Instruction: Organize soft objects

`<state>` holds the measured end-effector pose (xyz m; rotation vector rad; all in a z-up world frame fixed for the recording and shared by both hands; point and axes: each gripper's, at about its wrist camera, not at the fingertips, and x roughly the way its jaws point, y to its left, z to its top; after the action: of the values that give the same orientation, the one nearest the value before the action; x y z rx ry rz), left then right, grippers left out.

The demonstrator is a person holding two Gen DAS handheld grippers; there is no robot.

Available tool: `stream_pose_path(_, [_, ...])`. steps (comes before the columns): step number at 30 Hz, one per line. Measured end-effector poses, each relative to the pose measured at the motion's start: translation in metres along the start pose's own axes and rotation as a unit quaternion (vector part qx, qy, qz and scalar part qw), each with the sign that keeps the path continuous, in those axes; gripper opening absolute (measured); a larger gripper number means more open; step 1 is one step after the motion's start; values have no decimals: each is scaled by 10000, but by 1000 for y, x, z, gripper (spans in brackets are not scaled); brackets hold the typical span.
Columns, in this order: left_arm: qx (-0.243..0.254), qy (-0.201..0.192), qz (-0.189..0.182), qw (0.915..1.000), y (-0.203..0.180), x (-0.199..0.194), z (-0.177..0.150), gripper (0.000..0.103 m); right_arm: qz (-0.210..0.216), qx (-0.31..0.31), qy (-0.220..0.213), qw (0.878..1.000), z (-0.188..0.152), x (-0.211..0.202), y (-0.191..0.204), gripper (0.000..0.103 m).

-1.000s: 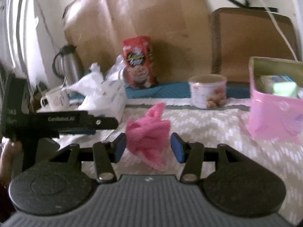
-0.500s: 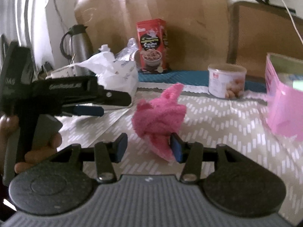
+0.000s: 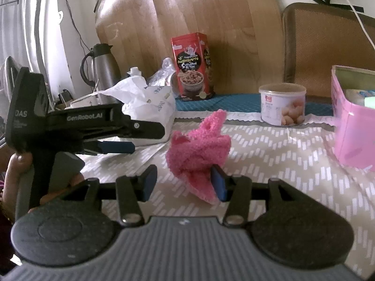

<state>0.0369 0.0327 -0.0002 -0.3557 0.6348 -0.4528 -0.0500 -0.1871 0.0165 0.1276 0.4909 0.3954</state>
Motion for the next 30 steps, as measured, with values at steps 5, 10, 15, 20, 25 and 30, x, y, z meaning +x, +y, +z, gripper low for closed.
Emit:
stream_pose_path(5, [-3, 2, -1, 10000, -1, 0, -1, 103, 6, -33, -56, 10000, -1, -2, 1, 53])
stream_pose_path(10, [4, 13, 16, 10000, -2, -1, -1, 103, 21, -69, -55, 10000, -1, -3, 2, 55])
stream_pose_path(15, [97, 51, 52, 9999, -5, 0, -2, 103, 19, -107, 13, 9999, 0, -1, 3, 60])
stream_pose_path(20, [76, 58, -4, 10000, -4, 1, -1, 103, 108, -85, -7, 9999, -1, -2, 1, 62])
stream_pose_path(25, [88, 62, -1, 9999, -4, 1, -1, 103, 165, -157, -148, 9996, -2, -7, 3, 68])
stream_pose_path(30, [67, 62, -25, 10000, -4, 1, -1, 103, 186, -152, -171, 9996, -2, -7, 2, 68])
